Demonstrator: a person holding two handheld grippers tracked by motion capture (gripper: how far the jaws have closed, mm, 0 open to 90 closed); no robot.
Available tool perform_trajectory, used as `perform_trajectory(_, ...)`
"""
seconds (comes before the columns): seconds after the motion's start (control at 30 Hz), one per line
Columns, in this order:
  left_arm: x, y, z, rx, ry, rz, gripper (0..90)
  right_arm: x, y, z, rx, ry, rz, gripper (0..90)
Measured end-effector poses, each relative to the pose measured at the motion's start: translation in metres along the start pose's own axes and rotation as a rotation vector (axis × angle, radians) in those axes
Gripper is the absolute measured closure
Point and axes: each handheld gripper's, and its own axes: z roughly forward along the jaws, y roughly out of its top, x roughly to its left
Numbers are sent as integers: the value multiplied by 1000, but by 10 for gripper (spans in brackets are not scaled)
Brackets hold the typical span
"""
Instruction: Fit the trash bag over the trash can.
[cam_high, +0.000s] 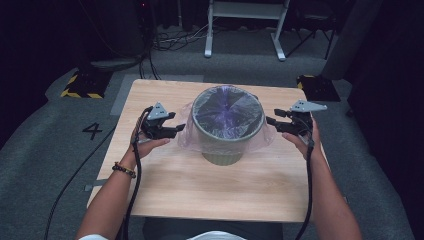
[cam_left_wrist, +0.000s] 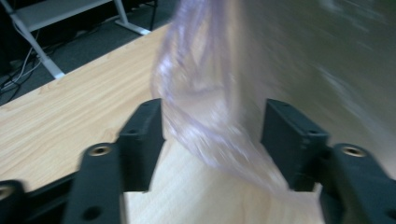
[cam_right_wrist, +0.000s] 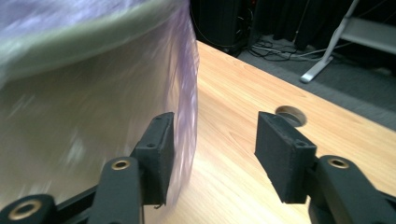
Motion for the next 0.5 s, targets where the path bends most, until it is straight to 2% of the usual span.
perform_trajectory(0.07,-2,-1,-3,-4,-9,13,345,2,-2,-5,-3,2,-14,424)
perform_trajectory(0.1,-6,-3,-5,1,-30,27,345,3,-4,-9,-8,14,-22,418)
perform_trajectory(0.13,-14,-5,-9,11,-67,55,307,7,-8,-16,-19,32,-48,380)
perform_trajectory(0.17,-14,-5,-9,11,-67,55,297,7,-8,-16,-19,32,-48,380)
perform_trajectory(0.27,-30,-10,-13,18,-124,86,256,16,-16,-25,-18,72,-94,347)
perform_trajectory(0.33,-39,-13,-14,14,-165,86,233,23,-22,-30,-21,97,-113,313)
perform_trajectory(0.47,-59,-18,-9,21,-188,103,190,38,-34,-34,-30,148,-163,279)
perform_trajectory(0.5,-66,-20,-6,24,-189,112,179,47,-38,-32,-34,143,-181,262)
